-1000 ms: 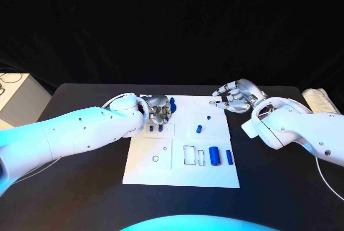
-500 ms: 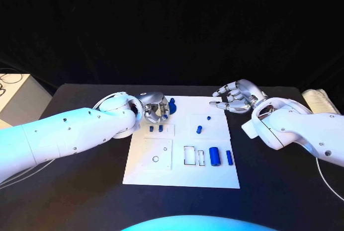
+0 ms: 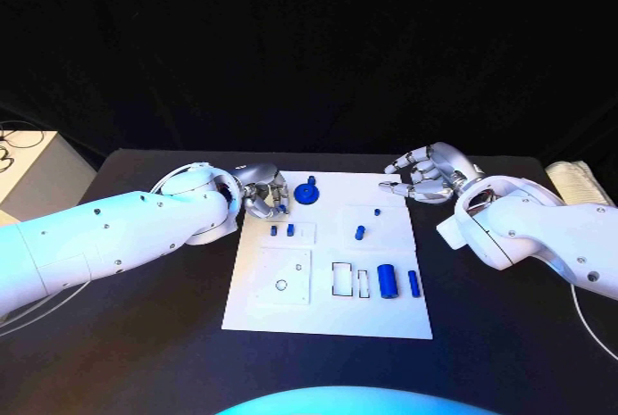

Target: Assemble the parts on the task board

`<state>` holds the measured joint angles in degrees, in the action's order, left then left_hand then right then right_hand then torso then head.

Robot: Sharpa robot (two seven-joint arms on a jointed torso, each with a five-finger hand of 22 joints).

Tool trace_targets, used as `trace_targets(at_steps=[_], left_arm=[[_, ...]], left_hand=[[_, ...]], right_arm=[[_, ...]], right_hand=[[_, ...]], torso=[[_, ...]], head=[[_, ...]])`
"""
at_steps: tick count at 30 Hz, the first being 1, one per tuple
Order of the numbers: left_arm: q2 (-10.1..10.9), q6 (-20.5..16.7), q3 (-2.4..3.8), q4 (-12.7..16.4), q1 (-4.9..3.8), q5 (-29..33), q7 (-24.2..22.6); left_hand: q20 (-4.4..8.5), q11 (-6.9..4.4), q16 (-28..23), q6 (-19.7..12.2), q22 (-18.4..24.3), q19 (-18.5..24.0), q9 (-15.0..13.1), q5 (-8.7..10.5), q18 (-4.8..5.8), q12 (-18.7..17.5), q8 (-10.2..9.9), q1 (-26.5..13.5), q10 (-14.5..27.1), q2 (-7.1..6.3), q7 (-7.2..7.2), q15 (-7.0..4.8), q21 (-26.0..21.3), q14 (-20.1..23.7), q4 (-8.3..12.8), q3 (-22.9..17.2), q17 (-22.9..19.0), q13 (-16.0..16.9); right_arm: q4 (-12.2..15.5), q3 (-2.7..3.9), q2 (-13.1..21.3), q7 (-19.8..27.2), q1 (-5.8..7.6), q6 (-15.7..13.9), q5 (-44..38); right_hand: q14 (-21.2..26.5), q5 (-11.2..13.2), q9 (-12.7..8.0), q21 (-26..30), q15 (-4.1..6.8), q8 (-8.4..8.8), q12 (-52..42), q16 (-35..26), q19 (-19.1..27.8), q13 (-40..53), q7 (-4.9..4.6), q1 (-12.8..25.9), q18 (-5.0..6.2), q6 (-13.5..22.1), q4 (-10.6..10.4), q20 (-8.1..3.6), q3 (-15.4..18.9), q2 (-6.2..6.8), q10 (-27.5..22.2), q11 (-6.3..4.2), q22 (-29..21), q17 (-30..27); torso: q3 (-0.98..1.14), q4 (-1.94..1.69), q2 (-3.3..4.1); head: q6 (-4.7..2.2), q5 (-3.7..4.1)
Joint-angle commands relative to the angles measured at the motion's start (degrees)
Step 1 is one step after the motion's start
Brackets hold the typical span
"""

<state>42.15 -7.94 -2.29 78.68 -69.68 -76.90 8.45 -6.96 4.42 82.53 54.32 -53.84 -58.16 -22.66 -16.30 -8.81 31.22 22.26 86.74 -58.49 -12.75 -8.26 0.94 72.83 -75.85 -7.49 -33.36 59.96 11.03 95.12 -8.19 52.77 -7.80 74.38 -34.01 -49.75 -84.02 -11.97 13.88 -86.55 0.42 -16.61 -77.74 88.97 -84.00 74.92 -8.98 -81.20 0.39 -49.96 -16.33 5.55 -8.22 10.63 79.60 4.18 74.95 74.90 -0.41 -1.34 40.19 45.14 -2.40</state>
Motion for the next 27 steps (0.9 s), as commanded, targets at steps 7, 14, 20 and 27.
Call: trace_targets(at_steps=[7,14,20,27], left_arm=[[-0.64,2.51,0.01,-1.12,0.01,0.70,0.39],[-1.37,2.25,-0.07,-1.68,0.07,0.76,0.16],[-1.67,2.10,-0.08,-1.84,0.09,0.79,0.08],[-1.95,2.33,-0.10,-1.98,0.09,0.81,0.09]], left_hand=[[-0.15,-0.02,0.26,0.48,0.05,0.10,-0.10,-0.16,0.34,-0.28,-0.25,-0.56,-0.25,-0.16,0.10,-0.10,0.05,-0.28,0.23,-0.05,-0.05,0.02],[-0.15,-0.02,0.26,0.48,0.05,0.10,-0.10,-0.16,0.34,-0.28,-0.25,-0.56,-0.25,-0.16,0.10,-0.10,0.05,-0.28,0.23,-0.05,-0.05,0.02],[-0.15,-0.05,0.25,0.55,0.05,0.12,-0.12,-0.16,0.34,-0.39,-0.29,-0.63,-0.33,-0.15,0.13,-0.12,0.04,-0.25,0.25,-0.07,-0.10,0.01],[-0.14,-0.06,0.25,0.59,0.08,0.16,-0.13,-0.16,0.33,-0.45,-0.32,-0.65,-0.38,-0.14,0.15,-0.13,0.02,-0.26,0.28,-0.09,-0.09,0.01]], right_arm=[[0.01,0.02,-0.06,0.47,-0.04,0.73,-0.27],[0.01,0.02,-0.10,0.46,-0.04,0.75,-0.28],[0.02,0.02,-0.08,0.44,-0.04,0.76,-0.30],[0.01,0.02,-0.07,0.42,-0.04,0.77,-0.31]], right_hand=[[-5.16,-0.35,-0.08,0.08,-0.46,-0.19,0.17,-0.37,-4.28,3.95,-0.13,0.41,0.55,0.43,-0.05,0.41,-0.13,-0.23,-0.41,0.14,12.55,12.08],[-5.16,-0.35,-0.08,0.08,-0.46,-0.19,0.17,-0.37,-4.28,3.95,-0.13,0.41,0.55,0.43,-0.05,0.41,-0.13,-0.23,-0.41,0.14,12.55,12.08],[-5.16,-0.35,-0.08,0.08,-0.46,-0.19,0.17,-0.37,-4.28,3.95,-0.13,0.41,0.55,0.43,-0.05,0.41,-0.13,-0.23,-0.41,0.14,12.55,12.08],[-5.16,-0.35,-0.08,0.08,-0.46,-0.19,0.17,-0.37,-4.28,3.95,-0.13,0.41,0.55,0.43,-0.05,0.41,-0.13,-0.23,-0.41,0.14,12.55,12.08]], torso=[[-0.02,0.12,0.09],[0.01,0.12,0.08],[0.04,0.12,0.04],[0.02,0.09,0.03]], head=[[0.10,-0.04],[0.20,0.03],[0.18,0.05],[0.16,0.10]])
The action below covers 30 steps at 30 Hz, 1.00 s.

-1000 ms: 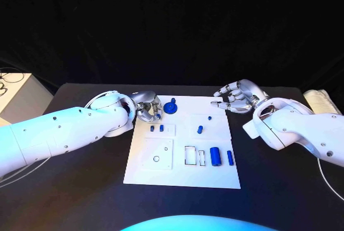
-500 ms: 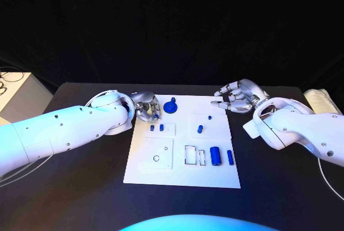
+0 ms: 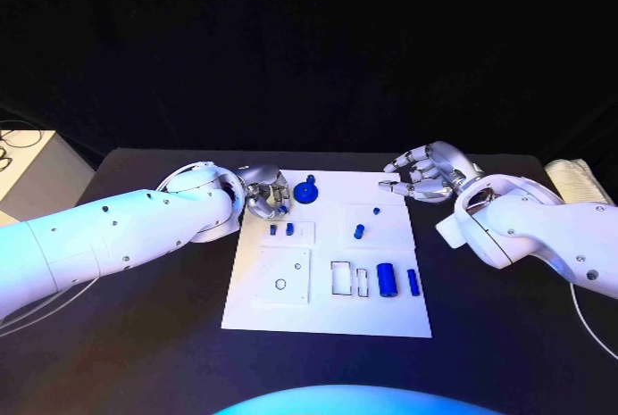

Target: Assemble the parts on the task board

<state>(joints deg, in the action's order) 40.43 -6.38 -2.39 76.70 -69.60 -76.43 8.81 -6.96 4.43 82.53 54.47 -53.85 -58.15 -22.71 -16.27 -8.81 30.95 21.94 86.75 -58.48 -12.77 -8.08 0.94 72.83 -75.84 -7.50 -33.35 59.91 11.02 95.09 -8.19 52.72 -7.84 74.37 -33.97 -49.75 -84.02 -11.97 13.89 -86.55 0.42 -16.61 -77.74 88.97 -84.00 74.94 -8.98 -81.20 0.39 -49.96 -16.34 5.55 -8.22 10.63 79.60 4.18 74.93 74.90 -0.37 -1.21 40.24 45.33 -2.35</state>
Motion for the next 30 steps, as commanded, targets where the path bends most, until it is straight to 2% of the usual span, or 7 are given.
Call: trace_targets(at_steps=[1,30], left_arm=[[-0.27,0.81,0.00,-0.03,0.01,0.33,-0.26],[-1.33,4.17,-0.28,-1.23,0.01,0.24,1.04]], left_hand=[[-0.15,-0.07,0.25,0.43,0.09,0.16,-0.07,-0.19,0.33,-0.19,-0.01,-0.66,-0.39,-0.13,-0.04,-0.13,0.02,-0.26,0.29,-0.10,-0.03,0.02],[-0.09,-0.26,0.25,0.94,0.35,0.47,-0.21,-0.07,0.26,-0.42,-0.08,-0.78,-0.98,-0.06,0.11,-0.25,-0.15,-0.21,0.60,-0.13,-0.10,0.12]], right_arm=[[0.05,0.02,-0.03,0.46,-0.04,0.73,-0.31],[0.04,0.02,0.01,0.43,-0.04,0.74,-0.33]], right_hand=[[-5.16,-0.35,-0.08,0.08,-0.46,-0.19,0.17,-0.37,-4.28,3.94,-0.13,0.41,0.55,0.43,-0.05,0.40,-0.13,-0.23,-0.41,0.14,12.56,12.08],[-5.16,-0.35,-0.08,0.08,-0.46,-0.19,0.17,-0.37,-4.28,3.94,-0.13,0.41,0.55,0.43,-0.05,0.40,-0.13,-0.23,-0.41,0.14,12.56,12.08]], torso=[[-0.03,-0.03,-0.01],[-0.04,0.02,0.01]], head=[[-0.05,0.04],[0.17,0.18]])
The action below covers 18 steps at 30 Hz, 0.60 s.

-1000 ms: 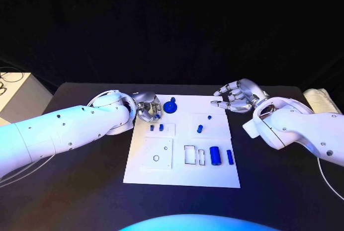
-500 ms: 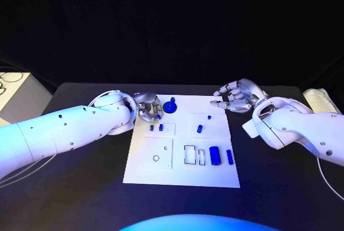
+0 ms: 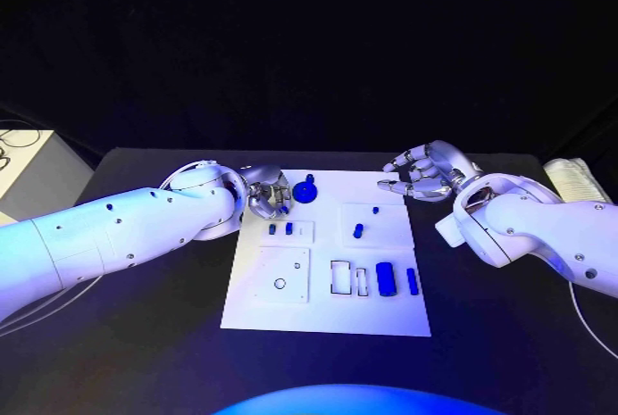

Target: Assemble the parts on the task board

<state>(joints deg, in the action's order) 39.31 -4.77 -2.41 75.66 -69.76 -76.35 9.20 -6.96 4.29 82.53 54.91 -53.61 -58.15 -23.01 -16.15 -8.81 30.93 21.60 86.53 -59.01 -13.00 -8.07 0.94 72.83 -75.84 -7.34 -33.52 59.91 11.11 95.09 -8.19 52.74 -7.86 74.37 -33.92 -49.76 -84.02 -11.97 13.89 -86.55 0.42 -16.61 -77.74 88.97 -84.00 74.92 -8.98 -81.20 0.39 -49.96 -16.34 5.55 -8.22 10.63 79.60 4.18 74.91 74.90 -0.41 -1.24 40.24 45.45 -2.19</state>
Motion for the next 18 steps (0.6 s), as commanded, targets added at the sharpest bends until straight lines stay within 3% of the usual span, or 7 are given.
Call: trace_targets(at_steps=[1,18], left_arm=[[-0.28,2.63,-0.30,-0.23,0.17,0.15,0.64],[-0.53,0.40,-0.67,-0.53,0.18,1.11,0.06]], left_hand=[[-0.09,-0.13,0.24,0.51,0.19,0.55,0.08,-0.17,0.24,-0.45,0.23,-0.64,-0.46,0.14,0.10,-0.26,-0.19,-0.18,0.43,0.07,-0.17,0.02],[-0.14,-0.01,0.37,-0.64,0.45,0.75,0.32,-0.08,0.27,-1.73,-1.37,-2.57,-0.54,-0.65,0.02,-0.13,-0.58,-0.25,-0.01,0.77,-0.29,0.03]], right_arm=[[0.04,0.02,-0.01,0.45,-0.04,0.69,-0.31],[0.03,0.02,0.01,0.45,-0.04,0.70,-0.31]], right_hand=[[-5.16,-0.35,-0.08,0.08,-0.46,-0.20,0.17,-0.37,-4.28,3.96,-0.13,0.41,0.55,0.43,-0.05,0.41,-0.13,-0.23,-0.42,0.14,12.58,12.08],[-5.16,-0.35,-0.08,0.08,-0.46,-0.20,0.17,-0.37,-4.28,3.96,-0.13,0.41,0.55,0.43,-0.05,0.41,-0.13,-0.23,-0.42,0.14,12.58,12.08]], torso=[[0.00,0.03,0.01],[0.00,-0.02,-0.05]], head=[[0.05,0.03],[-0.09,0.02]])
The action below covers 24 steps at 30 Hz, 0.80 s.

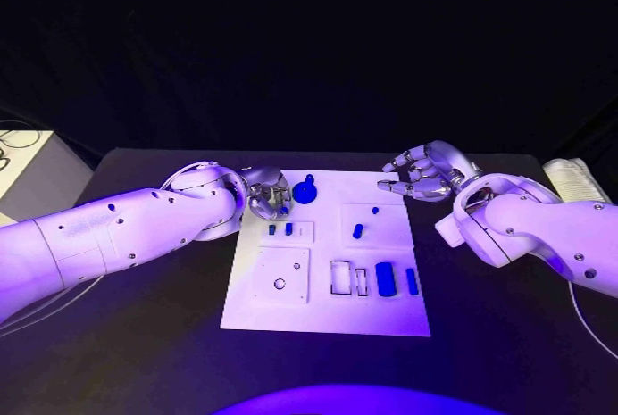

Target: Assemble the parts on the task board

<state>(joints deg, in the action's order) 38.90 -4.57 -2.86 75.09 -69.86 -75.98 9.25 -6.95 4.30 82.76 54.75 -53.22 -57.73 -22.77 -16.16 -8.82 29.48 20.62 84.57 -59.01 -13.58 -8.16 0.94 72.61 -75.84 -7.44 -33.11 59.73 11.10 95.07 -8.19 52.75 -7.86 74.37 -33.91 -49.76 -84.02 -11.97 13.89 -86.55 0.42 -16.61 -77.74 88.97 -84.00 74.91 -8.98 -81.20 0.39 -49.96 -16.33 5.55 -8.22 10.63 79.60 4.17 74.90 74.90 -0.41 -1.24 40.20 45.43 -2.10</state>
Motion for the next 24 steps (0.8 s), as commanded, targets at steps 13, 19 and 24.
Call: trace_targets(at_steps=[13,19,24], left_arm=[[0.09,-1.31,-0.22,0.09,0.33,0.98,0.05],[0.17,-1.76,-0.22,0.14,0.34,0.98,0.15],[0.22,-2.14,-0.21,0.20,0.36,0.98,0.18]], left_hand=[[-0.16,-0.12,0.19,-1.61,0.00,0.00,0.38,-0.13,0.32,-0.68,-1.69,-1.02,-1.16,-0.40,-0.02,-0.15,-0.47,-0.42,0.08,0.33,-0.09,0.16],[-0.12,-0.14,0.10,-2.59,0.24,-0.06,0.65,-0.15,0.29,-1.10,-2.80,-1.27,-1.49,-0.74,-0.18,-0.20,-0.67,-0.46,0.09,0.24,-0.39,0.21],[-0.08,-0.19,0.02,-3.64,0.45,-0.11,0.91,-0.15,0.27,-1.55,-3.87,-1.47,-1.74,-1.04,-0.27,-0.25,-0.86,-0.44,0.10,0.14,-0.59,0.25]], right_arm=[[-0.02,0.02,-0.02,0.47,-0.04,0.77,-0.31],[-0.05,0.02,-0.01,0.44,-0.04,0.82,-0.31],[-0.07,0.02,-0.01,0.43,-0.04,0.82,-0.32]], right_hand=[[-5.16,-0.35,-0.08,0.08,-0.46,-0.20,0.17,-0.37,-4.28,3.96,-0.13,0.41,0.55,0.43,-0.05,0.41,-0.13,-0.23,-0.41,0.14,12.59,12.08],[-5.16,-0.35,-0.08,0.08,-0.46,-0.20,0.17,-0.37,-4.28,3.96,-0.13,0.41,0.55,0.43,-0.05,0.41,-0.13,-0.23,-0.41,0.14,12.59,12.08],[-5.16,-0.35,-0.08,0.08,-0.46,-0.20,0.17,-0.37,-4.28,3.96,-0.13,0.41,0.55,0.43,-0.05,0.41,-0.13,-0.23,-0.41,0.14,12.59,12.08]], torso=[[-0.01,-0.02,0.01],[-0.05,0.00,0.04],[-0.03,-0.01,0.04]], head=[[-0.19,-0.08],[-0.24,-0.10],[-0.19,-0.12]])
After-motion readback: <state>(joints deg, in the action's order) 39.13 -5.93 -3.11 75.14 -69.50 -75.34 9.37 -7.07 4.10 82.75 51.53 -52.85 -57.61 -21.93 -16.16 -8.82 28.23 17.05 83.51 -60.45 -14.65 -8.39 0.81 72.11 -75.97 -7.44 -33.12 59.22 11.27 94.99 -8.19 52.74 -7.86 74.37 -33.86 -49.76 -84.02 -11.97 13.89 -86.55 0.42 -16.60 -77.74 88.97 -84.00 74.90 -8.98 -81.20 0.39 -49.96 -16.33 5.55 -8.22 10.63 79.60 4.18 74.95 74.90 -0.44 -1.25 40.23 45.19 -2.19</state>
